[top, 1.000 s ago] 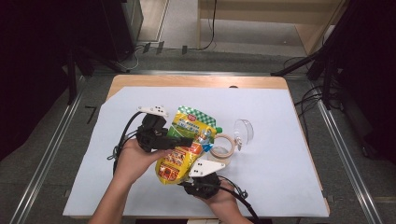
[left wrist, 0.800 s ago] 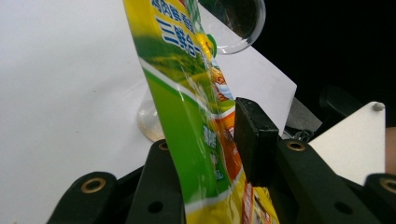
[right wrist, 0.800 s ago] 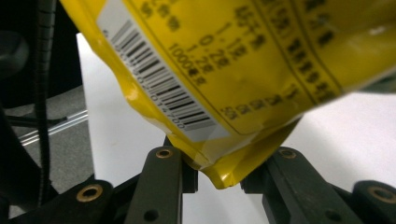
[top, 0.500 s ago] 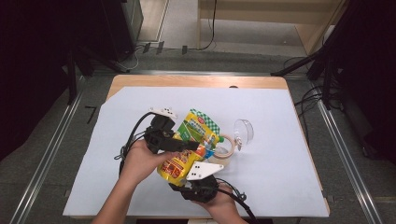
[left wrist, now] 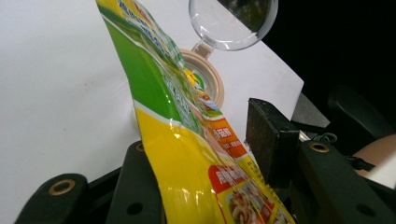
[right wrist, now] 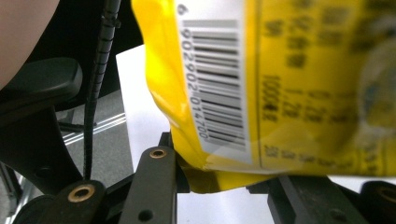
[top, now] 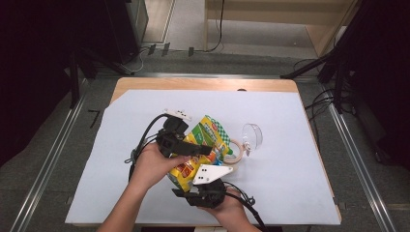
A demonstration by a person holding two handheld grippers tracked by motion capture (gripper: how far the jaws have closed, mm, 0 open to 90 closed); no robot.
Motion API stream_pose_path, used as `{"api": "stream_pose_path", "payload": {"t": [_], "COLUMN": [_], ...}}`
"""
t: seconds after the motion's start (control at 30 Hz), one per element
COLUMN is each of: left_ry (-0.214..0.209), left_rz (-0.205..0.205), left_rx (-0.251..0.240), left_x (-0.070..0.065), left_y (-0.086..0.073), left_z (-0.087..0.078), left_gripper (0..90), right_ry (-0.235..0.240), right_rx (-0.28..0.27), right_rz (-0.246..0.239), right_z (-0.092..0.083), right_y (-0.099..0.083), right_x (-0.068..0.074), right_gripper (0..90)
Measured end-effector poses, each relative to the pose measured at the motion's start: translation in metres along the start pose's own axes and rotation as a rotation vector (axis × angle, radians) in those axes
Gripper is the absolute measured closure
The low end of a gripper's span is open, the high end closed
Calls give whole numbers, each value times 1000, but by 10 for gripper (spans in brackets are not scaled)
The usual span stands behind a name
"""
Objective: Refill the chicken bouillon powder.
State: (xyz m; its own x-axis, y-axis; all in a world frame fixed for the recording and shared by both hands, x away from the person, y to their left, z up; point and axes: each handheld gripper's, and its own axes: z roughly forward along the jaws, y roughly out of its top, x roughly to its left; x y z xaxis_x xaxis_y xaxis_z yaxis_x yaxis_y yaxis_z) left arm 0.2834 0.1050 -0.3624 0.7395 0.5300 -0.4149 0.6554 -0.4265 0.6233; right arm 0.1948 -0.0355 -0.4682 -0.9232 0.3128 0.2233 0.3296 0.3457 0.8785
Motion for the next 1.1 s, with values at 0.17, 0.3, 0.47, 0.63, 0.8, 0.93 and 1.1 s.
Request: {"api": "stream_pose_path", "payload": {"t": [0.17,0.3,0.47,0.63,0.8,0.93,1.1], "left_ry": [-7,-14,-5,6,-3,-15,-40], "left_rz": [-36,-45,-42,-31,-34,-35,-43], "left_rx": [-5,7,4,-5,-21,-30,-28], "left_x": [1,3,3,2,4,5,9], "left_y": [14,20,21,21,23,24,25], "left_z": [0,2,3,3,1,0,2], "left_gripper": [597,615,638,647,658,664,675], "right_ry": [9,30,15,12,10,9,-13], "right_rx": [-12,-3,-4,21,40,54,54], "right_rz": [13,28,0,-22,-26,-39,-69], "right_z": [-4,-7,-7,-5,-4,-2,-4], "right_y": [11,17,15,15,19,21,20], "right_x": [-9,-12,-13,-14,-14,-14,-12], "right_gripper": [693,681,667,634,642,629,661]}}
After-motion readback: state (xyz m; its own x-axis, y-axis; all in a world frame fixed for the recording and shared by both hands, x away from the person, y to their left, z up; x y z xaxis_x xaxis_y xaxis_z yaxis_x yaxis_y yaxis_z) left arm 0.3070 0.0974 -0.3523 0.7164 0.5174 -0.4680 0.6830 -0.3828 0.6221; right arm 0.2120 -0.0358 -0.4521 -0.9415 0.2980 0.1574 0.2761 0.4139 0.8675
